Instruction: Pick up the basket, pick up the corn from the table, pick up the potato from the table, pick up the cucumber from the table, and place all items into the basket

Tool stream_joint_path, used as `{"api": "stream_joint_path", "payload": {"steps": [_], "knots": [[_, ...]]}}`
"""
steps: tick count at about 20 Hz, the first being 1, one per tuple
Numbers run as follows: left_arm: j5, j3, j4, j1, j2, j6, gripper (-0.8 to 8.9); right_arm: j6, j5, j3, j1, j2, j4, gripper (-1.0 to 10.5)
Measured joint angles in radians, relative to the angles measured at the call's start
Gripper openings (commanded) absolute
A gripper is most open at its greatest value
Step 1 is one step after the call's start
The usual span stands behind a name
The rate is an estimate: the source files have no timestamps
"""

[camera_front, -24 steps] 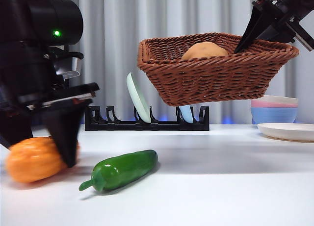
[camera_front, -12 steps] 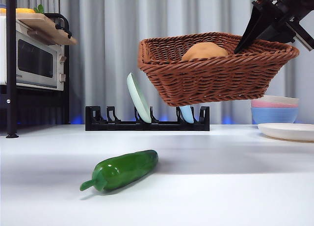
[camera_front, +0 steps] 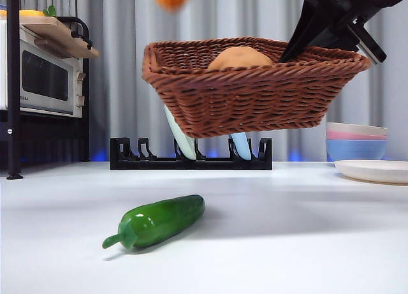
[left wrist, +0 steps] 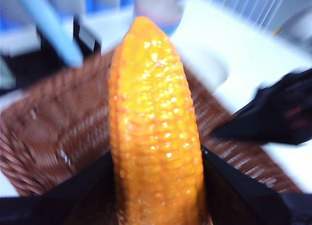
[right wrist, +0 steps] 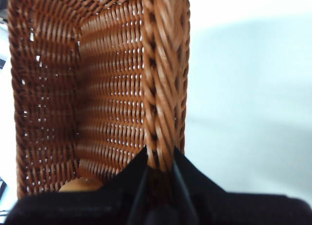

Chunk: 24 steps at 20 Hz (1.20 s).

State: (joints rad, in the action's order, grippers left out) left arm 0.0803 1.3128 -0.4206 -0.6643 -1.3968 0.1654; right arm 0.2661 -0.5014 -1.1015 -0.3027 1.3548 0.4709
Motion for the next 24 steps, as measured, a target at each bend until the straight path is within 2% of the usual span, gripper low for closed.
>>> {"api": "stream_joint_path", "payload": {"steps": [3,4,5,6,7,13,15,21,24], "knots": [[-0.003,0.026,-0.034,-0.004,-0.113,-0.001,0.03,0.0,0.02,0.0,-0.011,0.0,0.0,-0.2],[-0.003,0.026,-0.035,-0.008,-0.127,-0.008,0.66,0.0,0.021,0.0,-0.011,0.0,0.0,-0.2],[-0.002,0.027,-0.035,-0.013,-0.132,-0.012,2.3,0.0,0.021,0.0,-0.011,0.0,0.0,-0.2],[-0.003,0.029,-0.035,-0.016,-0.134,-0.016,4.5,0.0,0.021,0.0,-0.011,0.0,0.0,-0.2],[-0.003,0.03,-0.031,-0.018,-0.134,-0.017,5.5,0.0,0.022,0.0,-0.011,0.0,0.0,-0.2],[-0.002,0.03,-0.029,-0.018,-0.134,-0.019,5.48,0.004,0.022,0.0,-0.011,0.0,0.0,-0.2],[0.002,0.05,-0.072,-0.018,-0.132,-0.024,5.48,0.007,0.023,0.0,-0.011,0.0,0.001,-0.2],[0.001,0.331,-0.492,-0.053,0.022,-0.08,5.43,0.012,0.021,0.0,0.03,0.0,-0.04,-0.2],[0.001,0.365,-0.675,-0.102,0.145,-0.097,5.43,0.016,0.021,0.0,0.066,0.0,-0.056,-0.2]]}}
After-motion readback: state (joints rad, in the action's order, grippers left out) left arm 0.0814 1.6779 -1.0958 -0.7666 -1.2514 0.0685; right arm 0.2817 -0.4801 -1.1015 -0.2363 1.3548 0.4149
